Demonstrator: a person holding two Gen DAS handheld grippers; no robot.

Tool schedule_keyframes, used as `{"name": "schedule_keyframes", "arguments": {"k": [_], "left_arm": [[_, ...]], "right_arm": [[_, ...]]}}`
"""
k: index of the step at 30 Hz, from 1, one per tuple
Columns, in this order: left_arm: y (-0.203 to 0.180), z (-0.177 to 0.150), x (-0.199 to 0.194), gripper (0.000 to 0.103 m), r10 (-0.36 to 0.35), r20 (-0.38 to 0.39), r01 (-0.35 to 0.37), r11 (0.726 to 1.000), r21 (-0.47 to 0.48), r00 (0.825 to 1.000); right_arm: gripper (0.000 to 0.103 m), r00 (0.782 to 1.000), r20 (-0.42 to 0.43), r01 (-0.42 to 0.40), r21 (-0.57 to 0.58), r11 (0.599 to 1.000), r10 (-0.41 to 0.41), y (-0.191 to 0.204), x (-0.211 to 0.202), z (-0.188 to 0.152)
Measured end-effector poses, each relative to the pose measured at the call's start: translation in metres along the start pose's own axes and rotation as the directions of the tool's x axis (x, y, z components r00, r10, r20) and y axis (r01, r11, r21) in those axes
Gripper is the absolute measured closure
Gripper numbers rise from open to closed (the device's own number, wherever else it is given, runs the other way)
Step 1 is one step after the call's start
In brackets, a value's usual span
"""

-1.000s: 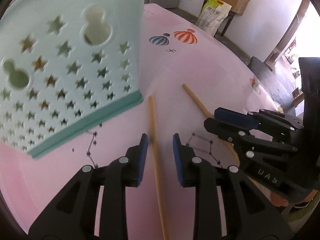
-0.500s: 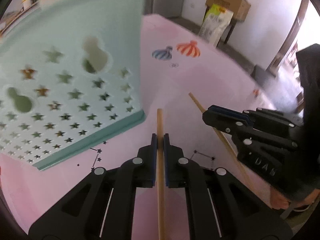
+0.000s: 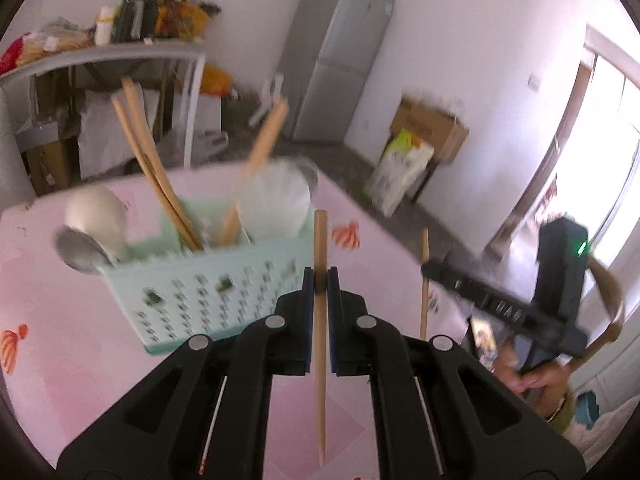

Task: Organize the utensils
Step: 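Lift both chopsticks upright and carry them above the mint-green holder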

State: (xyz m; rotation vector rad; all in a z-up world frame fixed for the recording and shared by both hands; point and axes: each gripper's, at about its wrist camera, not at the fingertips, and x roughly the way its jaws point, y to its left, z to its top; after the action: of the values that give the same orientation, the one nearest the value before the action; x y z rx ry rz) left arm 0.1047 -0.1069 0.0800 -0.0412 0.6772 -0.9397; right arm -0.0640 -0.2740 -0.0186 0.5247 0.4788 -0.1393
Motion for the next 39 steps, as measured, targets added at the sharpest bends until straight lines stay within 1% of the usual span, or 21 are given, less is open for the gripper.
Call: {"name": "schedule_keyframes", "arguments": {"k": [2,4,8,9,11,12,14,18,19,20,22,25,27,29,30,31,33,35,36,38,39], "left_arm": [[0.003,0.011,-0.017,0.099,-0.003,0.059,0.004,1.0,-0.008,0.998],[0.005,0.025,-0.035,0.099,-0.004,0.122,0.005,1.0,-0.012,0.993],[0.003,0.05,-0.067,0.099,-0.013,0.228,0.013,1.0,0.0,0.974],[0.003,0.058,-0.075,0.099,-0.009,0.261,0.009,1.0,0.003,0.965],[0.003,0.073,-0.089,0.099,0.008,0.335,-0.011,1.0,0.007,0.942],[0.003,0.078,-0.093,0.099,0.016,0.36,-0.019,1.0,0.006,0.933],[0.002,0.089,-0.1,0.099,0.053,0.426,-0.059,0.998,0.001,0.903],[0.007,0.098,-0.098,0.099,0.13,0.492,-0.131,0.991,-0.033,0.861],[0.009,0.099,-0.093,0.099,0.144,0.494,-0.143,0.989,-0.04,0.858],[0.009,0.1,-0.088,0.099,0.157,0.492,-0.155,0.987,-0.046,0.857],[0.018,0.096,-0.068,0.099,0.19,0.467,-0.181,0.981,-0.063,0.864],[0.033,0.085,-0.043,0.099,0.201,0.411,-0.174,0.979,-0.102,0.889],[0.041,0.076,-0.031,0.098,0.216,0.379,-0.185,0.976,-0.117,0.9],[0.049,0.067,-0.022,0.098,0.21,0.339,-0.172,0.975,-0.138,0.917],[0.053,0.065,-0.02,0.098,0.207,0.327,-0.167,0.975,-0.146,0.922],[0.055,0.061,-0.02,0.098,0.207,0.32,-0.165,0.974,-0.156,0.924],[0.057,0.056,-0.023,0.094,0.212,0.316,-0.169,0.973,-0.161,0.925],[0.06,0.051,-0.027,0.079,0.218,0.32,-0.173,0.971,-0.164,0.922],[0.06,0.048,-0.032,0.076,0.223,0.328,-0.176,0.97,-0.168,0.918],[0.061,0.045,-0.036,0.067,0.235,0.337,-0.188,0.968,-0.167,0.912],[0.06,0.043,-0.04,0.064,0.244,0.345,-0.198,0.967,-0.163,0.907]], "right_arm": [[0.096,1.0,0.01,-0.001,0.001,1.0,0.001,0.0,-0.001,0.003],[0.096,1.0,0.017,-0.002,0.004,1.0,0.002,0.001,-0.002,0.005],[0.096,1.0,0.019,-0.003,0.004,1.0,0.003,0.001,0.0,0.007],[0.096,1.0,0.019,-0.003,0.005,1.0,0.003,0.001,0.0,0.007],[0.096,1.0,0.018,-0.005,0.007,1.0,0.005,0.001,0.0,0.007],[0.096,1.0,0.017,-0.005,0.009,1.0,0.005,0.001,0.001,0.007],[0.096,1.0,0.015,-0.006,0.013,1.0,0.006,0.002,0.002,0.006],[0.096,1.0,0.012,-0.005,0.011,1.0,0.005,0.002,0.003,0.005],[0.096,1.0,0.012,-0.005,0.009,1.0,0.005,0.001,0.003,0.005],[0.096,1.0,0.012,-0.004,0.007,1.0,0.004,0.001,0.002,0.005],[0.096,1.0,0.011,-0.003,0.006,1.0,0.002,0.001,0.003,0.005],[0.096,1.0,0.01,-0.002,0.007,1.0,0.002,0.001,0.004,0.005],[0.096,1.0,0.008,-0.002,0.005,1.0,0.002,0.001,0.005,0.005],[0.096,1.0,0.007,-0.001,0.001,1.0,0.001,0.003,0.005,0.004],[0.096,1.0,0.007,0.0,0.0,1.0,0.0,0.003,0.005,0.004],[0.096,1.0,0.008,0.0,-0.001,1.0,0.0,0.003,0.005,0.004],[0.096,1.0,0.011,0.003,-0.003,1.0,-0.003,0.004,0.004,0.005],[0.096,1.0,0.017,0.003,-0.003,1.0,-0.003,0.005,0.002,0.006],[0.096,1.0,0.022,0.003,-0.004,1.0,-0.003,0.006,0.001,0.007],[0.096,0.999,0.033,0.002,-0.011,1.0,-0.001,0.008,-0.003,0.009],[0.096,0.999,0.037,0.0,-0.013,1.0,0.001,0.009,-0.004,0.009]]}}
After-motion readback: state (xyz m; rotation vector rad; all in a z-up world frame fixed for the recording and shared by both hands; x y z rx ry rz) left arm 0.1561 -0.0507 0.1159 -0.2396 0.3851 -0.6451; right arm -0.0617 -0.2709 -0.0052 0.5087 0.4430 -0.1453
